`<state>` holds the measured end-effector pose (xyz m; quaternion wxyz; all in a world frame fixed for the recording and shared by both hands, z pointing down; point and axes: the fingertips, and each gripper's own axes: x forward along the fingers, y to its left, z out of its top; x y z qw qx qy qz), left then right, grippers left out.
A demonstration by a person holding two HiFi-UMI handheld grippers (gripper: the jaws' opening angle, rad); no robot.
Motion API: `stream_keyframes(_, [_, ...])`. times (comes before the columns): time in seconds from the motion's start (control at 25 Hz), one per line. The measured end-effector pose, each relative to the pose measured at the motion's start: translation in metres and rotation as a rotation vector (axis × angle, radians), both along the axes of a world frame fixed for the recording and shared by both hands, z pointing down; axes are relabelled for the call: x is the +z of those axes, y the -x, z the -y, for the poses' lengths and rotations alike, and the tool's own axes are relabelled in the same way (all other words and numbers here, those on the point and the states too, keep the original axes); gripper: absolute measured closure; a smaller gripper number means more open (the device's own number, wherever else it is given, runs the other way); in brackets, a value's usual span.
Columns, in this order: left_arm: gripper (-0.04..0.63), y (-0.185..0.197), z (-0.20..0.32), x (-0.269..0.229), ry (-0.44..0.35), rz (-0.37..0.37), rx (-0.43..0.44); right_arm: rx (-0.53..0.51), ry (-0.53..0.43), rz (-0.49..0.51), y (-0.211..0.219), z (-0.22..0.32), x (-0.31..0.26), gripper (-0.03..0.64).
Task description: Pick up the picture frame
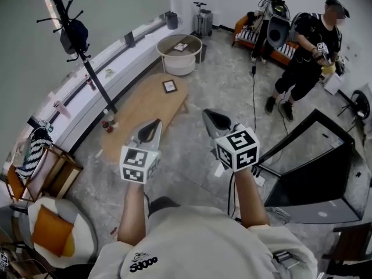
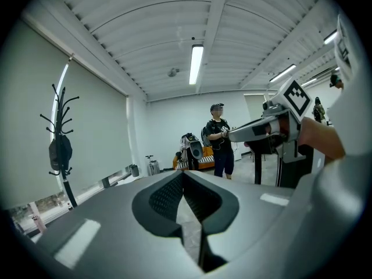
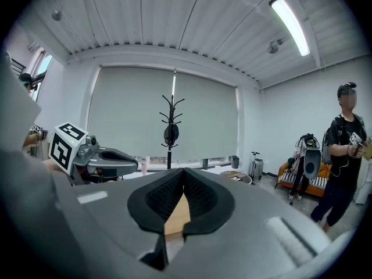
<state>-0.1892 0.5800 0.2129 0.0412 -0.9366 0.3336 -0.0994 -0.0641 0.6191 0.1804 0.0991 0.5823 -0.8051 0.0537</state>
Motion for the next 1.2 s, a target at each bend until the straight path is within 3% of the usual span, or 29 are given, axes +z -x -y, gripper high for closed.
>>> stream_keyframes(0.56, [0.586, -0.032, 0.043, 0.019, 0.015, 0.014, 0.001, 0.023, 0.024, 0.035, -0.041, 0.046, 0.020, 0.614])
stream_keyframes(1.2, [0.586, -0.063, 0.240, 0.041, 0.074, -0.010, -0.027, 0.071, -0.020, 0.055, -0.082, 0.237, 0.029, 0.612])
